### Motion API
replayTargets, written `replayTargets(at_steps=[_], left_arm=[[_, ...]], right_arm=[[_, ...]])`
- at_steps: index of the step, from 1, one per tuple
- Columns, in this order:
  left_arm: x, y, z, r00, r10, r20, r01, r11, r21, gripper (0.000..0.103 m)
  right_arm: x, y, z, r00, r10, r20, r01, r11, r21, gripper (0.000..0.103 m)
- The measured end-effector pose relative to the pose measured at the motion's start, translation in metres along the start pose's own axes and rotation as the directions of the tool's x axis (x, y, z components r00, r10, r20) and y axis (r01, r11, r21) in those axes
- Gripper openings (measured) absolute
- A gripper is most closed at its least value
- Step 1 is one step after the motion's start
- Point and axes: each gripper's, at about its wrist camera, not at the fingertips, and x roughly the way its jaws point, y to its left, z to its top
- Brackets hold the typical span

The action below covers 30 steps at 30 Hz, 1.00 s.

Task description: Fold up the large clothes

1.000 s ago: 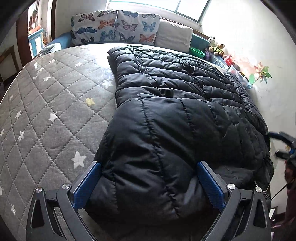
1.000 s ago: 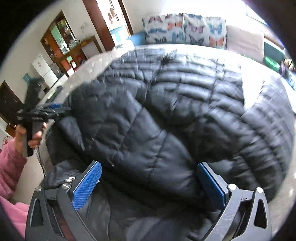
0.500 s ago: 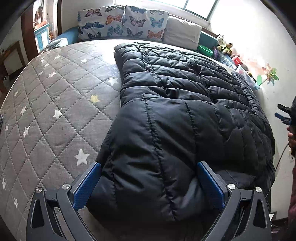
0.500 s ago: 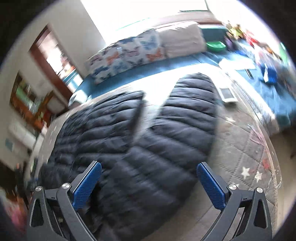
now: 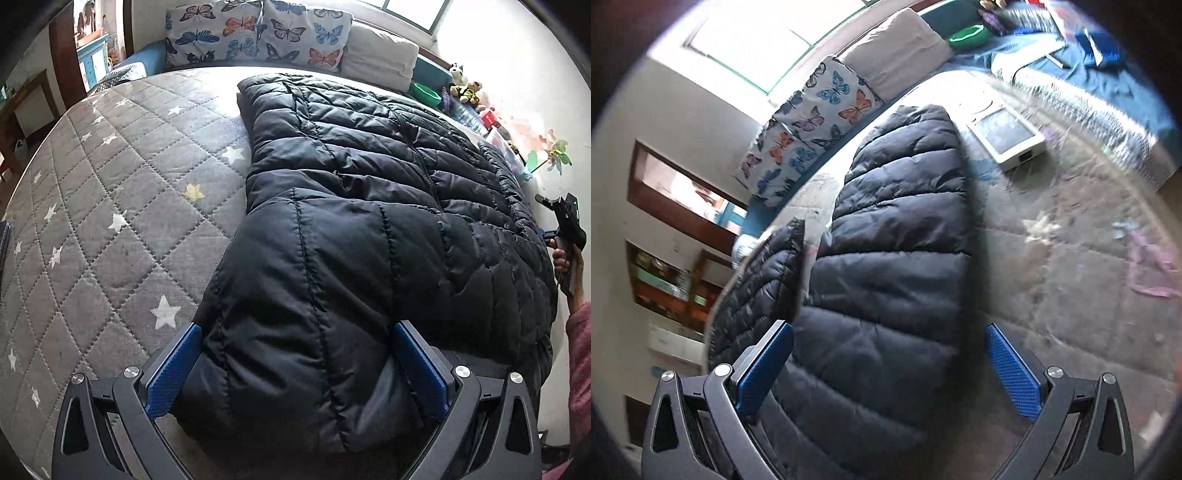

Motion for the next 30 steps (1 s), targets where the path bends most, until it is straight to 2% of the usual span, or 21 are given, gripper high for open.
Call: replayTargets(at_steps=[4,11,12,13,14,15,17,18,21,23,26,30], left_arm=[[0.001,0.000,0.002,1.000,0.006,-0.006,-0.006,1.000,-0.009,0.103],[0.001,0.001,0.003,1.000,0.001,-0.005,-0.002,1.000,-0.022,0.103],[0.001,0.001,0.004,1.000,0.001,-0.005,-0.001,1.000,-0.021,0.103],[0.001,0.001,0.003,1.000,0.001,-0.003,-0.001,1.000,-0.020,0.103],[0.001,0.001,0.003,1.000,0.001,-0.002,-0.001,1.000,-0.019,0.103],[0.001,0.001,0.003,1.000,0.000,-0.002,-0.001,1.000,-0.020,0.103],[0.001,0.002,0.003,1.000,0.000,0.000,0.000,1.000,-0.020,0.103],[0.001,0.002,0.003,1.000,-0.002,0.001,0.002,1.000,-0.020,0.103],[0.000,0.002,0.003,1.000,-0.006,0.004,0.007,1.000,-0.024,0.103],[-0.002,0.003,0.004,1.000,-0.009,0.005,0.009,1.000,-0.026,0.103],[-0.010,0.003,0.004,1.000,-0.004,0.019,0.005,1.000,-0.024,0.103],[-0.037,0.009,0.001,0.995,0.013,0.097,-0.012,1.000,-0.014,0.103]], right_arm=[[0.008,-0.003,0.006,0.995,0.103,0.008,-0.104,0.993,0.047,0.103],[0.029,0.010,0.021,0.989,0.139,-0.043,-0.139,0.990,0.009,0.103],[0.032,0.012,0.020,0.983,0.175,-0.059,-0.174,0.985,0.017,0.101],[0.032,0.011,0.019,0.980,0.189,-0.060,-0.188,0.982,0.024,0.089],[0.031,0.010,0.019,0.979,0.194,-0.054,-0.193,0.981,0.032,0.071],[0.029,0.009,0.018,0.974,0.222,-0.053,-0.219,0.974,0.059,0.063],[0.024,0.011,0.017,0.963,0.265,-0.046,-0.262,0.962,0.072,0.026],[0.022,0.016,0.016,0.965,0.258,-0.051,-0.255,0.965,0.060,0.020],[0.012,0.034,0.012,0.973,0.224,-0.047,-0.224,0.975,0.016,0.015],[0.002,0.047,0.010,0.969,0.245,-0.029,-0.245,0.970,0.004,0.014],[-0.021,0.083,0.003,0.961,0.276,0.003,-0.275,0.958,-0.075,0.014],[-0.067,0.159,-0.024,0.947,0.319,0.038,-0.298,0.917,-0.263,0.014]])
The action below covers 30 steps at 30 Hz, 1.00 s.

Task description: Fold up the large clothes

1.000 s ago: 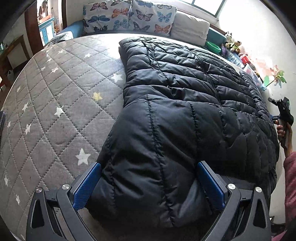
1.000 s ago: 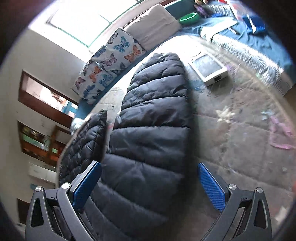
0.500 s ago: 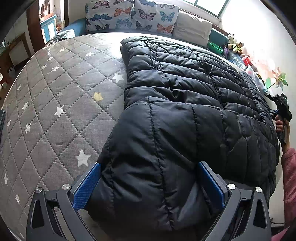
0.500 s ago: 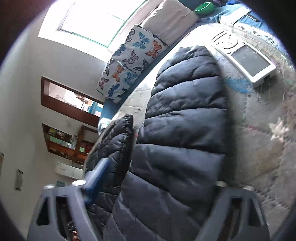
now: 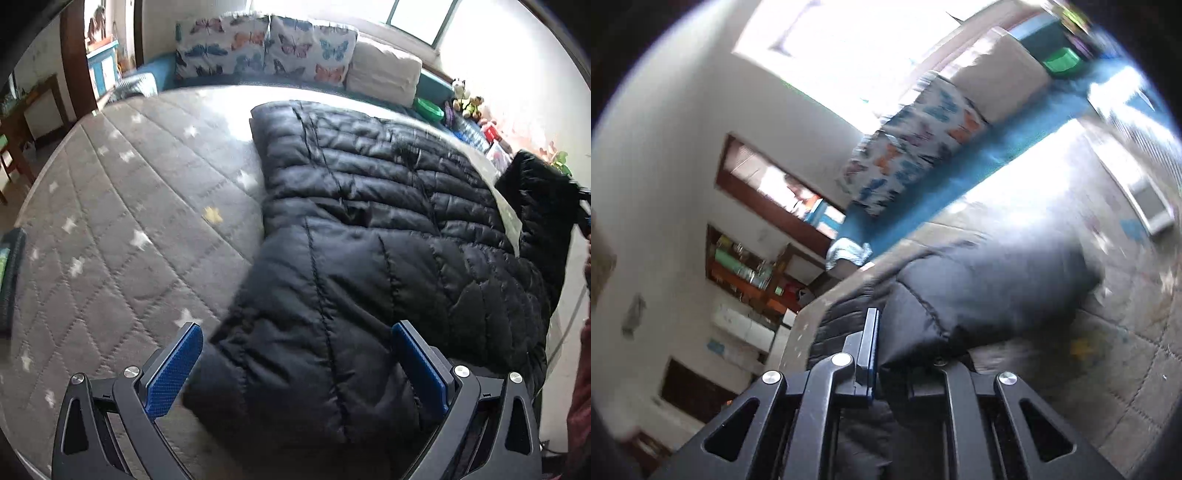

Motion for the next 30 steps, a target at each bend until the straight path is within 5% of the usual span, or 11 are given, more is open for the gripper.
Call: replayTargets(at_steps=[5,9,12,15,17,20,23,24,27,30], left_arm=[[-0.039,0.016,-0.004,0.994,-0.050,0.102,0.052,0.998,-0.018,0.103],[-0.063,0.027,-0.011,0.985,-0.086,0.150,0.089,0.996,-0.016,0.103],[-0.077,0.035,-0.018,0.978,-0.111,0.175,0.114,0.993,-0.007,0.103],[-0.092,0.042,-0.026,0.971,-0.123,0.206,0.124,0.992,0.005,0.103],[-0.099,0.043,-0.030,0.967,-0.135,0.218,0.135,0.991,0.014,0.103],[-0.116,0.040,-0.034,0.955,-0.160,0.250,0.154,0.987,0.042,0.103],[-0.133,0.028,-0.032,0.940,-0.193,0.282,0.176,0.981,0.085,0.103],[-0.140,0.023,-0.031,0.933,-0.206,0.295,0.183,0.977,0.105,0.103],[-0.156,0.013,-0.029,0.918,-0.222,0.328,0.181,0.972,0.152,0.103],[-0.166,0.010,-0.028,0.919,-0.207,0.337,0.160,0.974,0.163,0.103]], right_arm=[[0.001,0.111,-0.040,1.000,-0.005,-0.020,0.000,0.962,-0.272,0.014],[0.039,0.179,-0.108,0.988,-0.150,-0.048,0.102,0.843,-0.528,0.014],[0.078,0.203,-0.168,0.957,-0.280,-0.074,0.159,0.723,-0.672,0.014],[0.115,0.207,-0.227,0.897,-0.423,-0.129,0.186,0.625,-0.758,0.015],[0.125,0.206,-0.253,0.873,-0.472,-0.122,0.196,0.569,-0.798,0.034],[0.137,0.212,-0.291,0.843,-0.538,-0.022,0.235,0.405,-0.884,0.064],[0.148,0.223,-0.322,0.797,-0.592,0.118,0.266,0.170,-0.949,0.068],[0.147,0.225,-0.325,0.795,-0.593,0.125,0.254,0.138,-0.957,0.068],[0.140,0.226,-0.305,0.805,-0.588,0.081,0.256,0.222,-0.941,0.068],[0.126,0.224,-0.272,0.840,-0.539,-0.063,0.217,0.441,-0.871,0.068]])
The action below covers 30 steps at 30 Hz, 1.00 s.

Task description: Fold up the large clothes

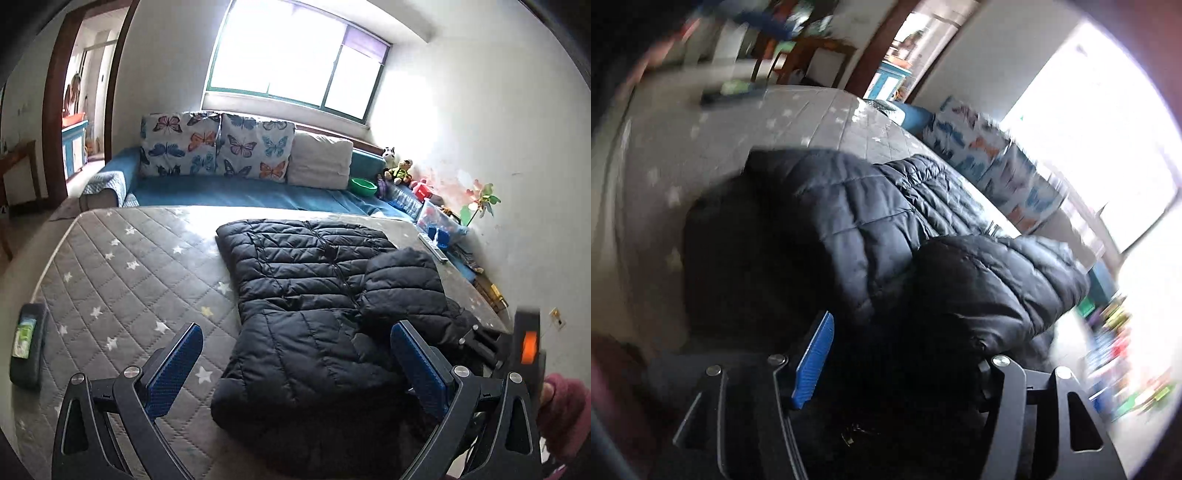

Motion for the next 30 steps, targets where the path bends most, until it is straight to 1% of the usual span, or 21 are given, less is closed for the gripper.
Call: replayTargets(at_steps=[1,3,5,6,8,10,12,13,15,16,17,18,19,21,23,24,27,30], left_arm=[[-0.001,0.001,0.001,1.000,0.003,-0.002,-0.003,1.000,0.000,0.103],[-0.002,0.006,-0.001,1.000,0.018,-0.006,-0.018,1.000,-0.003,0.103],[-0.002,0.013,-0.005,0.999,0.042,-0.016,-0.042,0.999,-0.016,0.103],[-0.002,0.018,-0.007,0.999,0.048,-0.025,-0.049,0.998,-0.029,0.103],[0.001,0.027,-0.011,0.998,0.050,-0.043,-0.052,0.997,-0.061,0.103],[0.005,0.033,-0.016,0.997,0.049,-0.054,-0.053,0.995,-0.087,0.103],[0.002,0.038,-0.022,0.997,0.051,-0.053,-0.056,0.994,-0.098,0.103],[0.001,0.039,-0.024,0.997,0.057,-0.052,-0.062,0.993,-0.098,0.103],[-0.005,0.043,-0.028,0.996,0.081,-0.046,-0.085,0.992,-0.096,0.103],[-0.006,0.045,-0.028,0.995,0.087,-0.041,-0.091,0.991,-0.097,0.103],[-0.010,0.048,-0.028,0.995,0.095,-0.033,-0.098,0.990,-0.098,0.103],[-0.015,0.051,-0.029,0.994,0.104,-0.023,-0.106,0.989,-0.104,0.103],[-0.019,0.054,-0.028,0.994,0.109,-0.016,-0.110,0.988,-0.112,0.103],[-0.027,0.062,-0.028,0.994,0.110,0.002,-0.109,0.985,-0.136,0.103],[-0.036,0.068,-0.029,0.994,0.108,0.021,-0.104,0.982,-0.156,0.103],[-0.039,0.070,-0.030,0.993,0.111,0.027,-0.105,0.981,-0.162,0.103],[-0.044,0.073,-0.029,0.994,0.104,0.026,-0.098,0.979,-0.176,0.103],[-0.038,0.064,-0.028,0.996,0.083,0.009,-0.081,0.984,-0.161,0.103]], right_arm=[[-0.005,-0.013,0.001,0.998,0.059,0.007,-0.060,0.996,0.064,0.068],[-0.016,-0.036,0.000,0.987,0.158,0.037,-0.162,0.973,0.164,0.068],[-0.024,-0.050,-0.002,0.975,0.213,0.069,-0.224,0.946,0.235,0.068],[-0.028,-0.065,-0.003,0.967,0.240,0.087,-0.255,0.923,0.289,0.068],[-0.026,-0.081,-0.002,0.956,0.277,0.097,-0.292,0.880,0.374,0.069],[-0.016,-0.095,-0.003,0.948,0.303,0.096,-0.313,0.834,0.454,0.070],[0.003,-0.108,0.000,0.938,0.335,0.089,-0.331,0.791,0.515,0.070],[0.012,-0.113,0.001,0.932,0.350,0.097,-0.343,0.760,0.551,0.070],[0.021,-0.117,0.004,0.913,0.384,0.137,-0.386,0.705,0.596,0.070],[0.017,-0.114,0.008,0.905,0.391,0.169,-0.411,0.699,0.585,0.070],[0.011,-0.108,0.014,0.907,0.377,0.189,-0.415,0.719,0.558,0.070],[0.006,-0.103,0.021,0.913,0.357,0.199,-0.407,0.750,0.522,0.070],[-0.002,-0.090,0.032,0.921,0.330,0.206,-0.389,0.797,0.463,0.070],[-0.011,-0.064,0.048,0.932,0.297,0.209,-0.357,0.859,0.367,0.070],[-0.015,-0.029,0.062,0.940,0.283,0.193,-0.326,0.909,0.258,0.070],[-0.015,-0.015,0.066,0.945,0.269,0.183,-0.306,0.928,0.213,0.070],[-0.013,0.014,0.069,0.954,0.256,0.157,-0.276,0.953,0.123,0.071],[-0.021,0.018,0.064,0.951,0.266,0.160,-0.285,0.952,0.110,0.071]])
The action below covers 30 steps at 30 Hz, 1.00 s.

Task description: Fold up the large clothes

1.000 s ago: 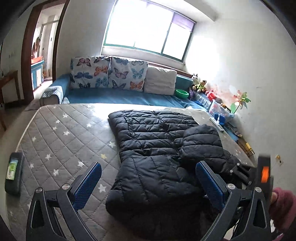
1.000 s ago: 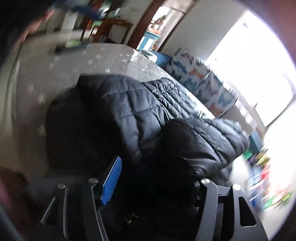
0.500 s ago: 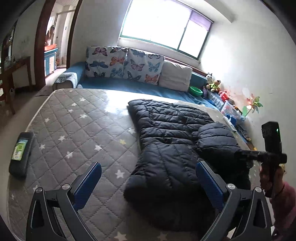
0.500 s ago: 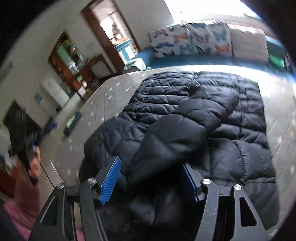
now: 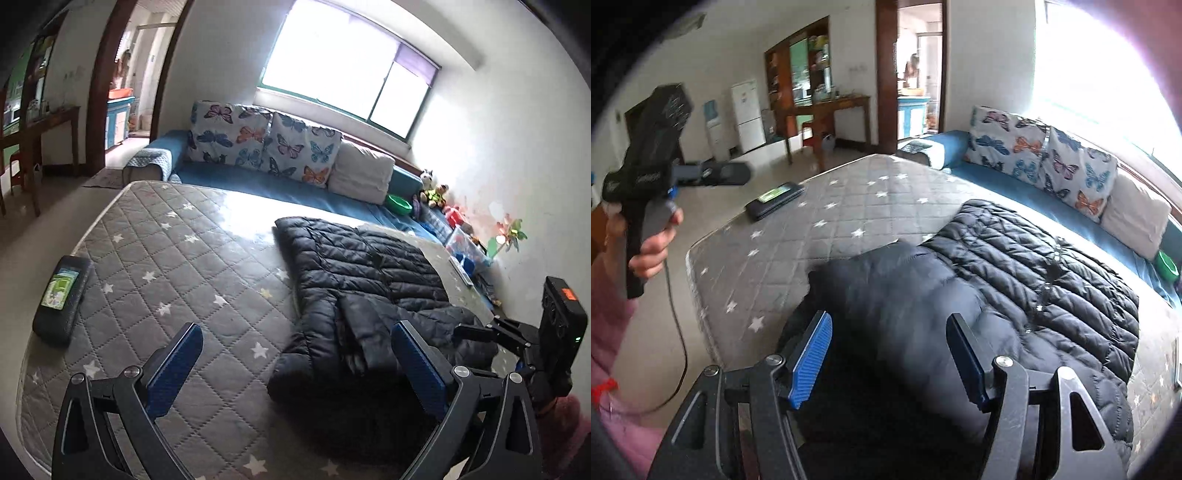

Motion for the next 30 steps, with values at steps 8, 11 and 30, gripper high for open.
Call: replayTargets(at_steps=[8,11,30], left_arm=[[0.039,-0.070,0.008,0.992,-0.113,-0.061,0.119,0.986,0.120,0.103],[0.055,-0.099,0.012,0.982,-0.167,-0.086,0.179,0.971,0.158,0.103],[0.180,-0.141,-0.046,0.920,-0.228,-0.319,0.297,0.936,0.187,0.103]], right_arm=[[-0.061,-0.072,-0.024,0.990,-0.140,0.027,0.134,0.980,0.150,0.071],[-0.073,-0.116,-0.045,0.977,-0.212,-0.025,0.212,0.948,0.237,0.072],[-0.041,-0.194,-0.152,0.973,-0.185,-0.135,0.228,0.841,0.490,0.090]])
